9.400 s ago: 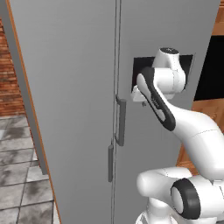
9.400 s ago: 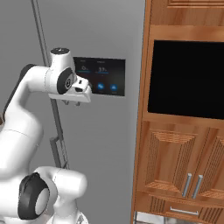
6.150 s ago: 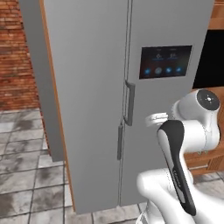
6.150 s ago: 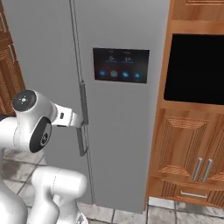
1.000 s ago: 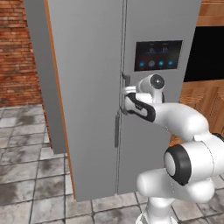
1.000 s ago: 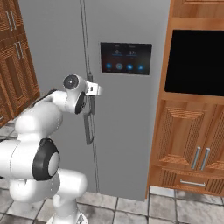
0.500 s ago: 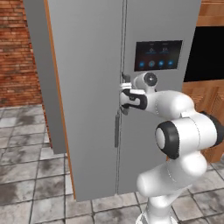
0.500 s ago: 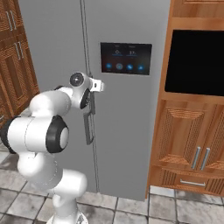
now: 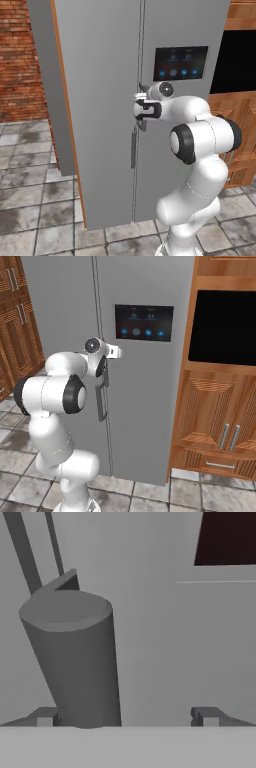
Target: Retrieve the tangerine and banana from the fridge and place them into the bowl on the dining table.
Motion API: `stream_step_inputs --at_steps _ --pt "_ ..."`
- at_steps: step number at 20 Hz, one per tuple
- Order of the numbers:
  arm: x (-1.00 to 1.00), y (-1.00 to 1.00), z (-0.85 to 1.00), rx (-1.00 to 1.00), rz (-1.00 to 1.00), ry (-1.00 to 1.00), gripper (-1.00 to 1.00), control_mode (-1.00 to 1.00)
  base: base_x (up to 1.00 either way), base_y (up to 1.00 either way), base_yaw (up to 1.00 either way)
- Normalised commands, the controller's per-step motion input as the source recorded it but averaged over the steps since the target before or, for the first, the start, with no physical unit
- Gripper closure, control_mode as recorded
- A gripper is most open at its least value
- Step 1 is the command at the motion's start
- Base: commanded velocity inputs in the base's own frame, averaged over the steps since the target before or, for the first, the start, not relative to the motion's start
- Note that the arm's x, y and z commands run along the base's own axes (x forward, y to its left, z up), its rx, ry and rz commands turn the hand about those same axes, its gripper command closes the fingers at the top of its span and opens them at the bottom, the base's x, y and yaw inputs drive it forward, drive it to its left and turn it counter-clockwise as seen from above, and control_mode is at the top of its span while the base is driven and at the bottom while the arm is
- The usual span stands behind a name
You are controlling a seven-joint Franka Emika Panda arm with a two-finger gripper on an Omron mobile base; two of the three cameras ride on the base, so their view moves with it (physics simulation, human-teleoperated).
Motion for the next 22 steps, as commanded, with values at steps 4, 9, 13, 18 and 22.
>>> stream_step_inputs --at_steps 4,9,13,18,22 --pt "0.58 0.00 -0.34 0.00 0.00 -0.03 -1.00 -1.00 0.00 0.00 0.00" --pt "0.60 0.00 -0.40 0.00 0.00 -0.06 -1.00 -1.00 0.00 0.00 0.00" --pt "0.54 0.00 -0.33 0.00 0.00 -0.09 1.00 -1.00 0.00 0.00 0.00" --pt "0.14 0.00 -0.01 0.00 0.00 0.03 1.00 -1.00 0.00 0.00 0.00" --pt "-0.54 -0.08 0.21 0.00 0.00 0.14 1.00 -1.00 0.00 0.00 0.00"
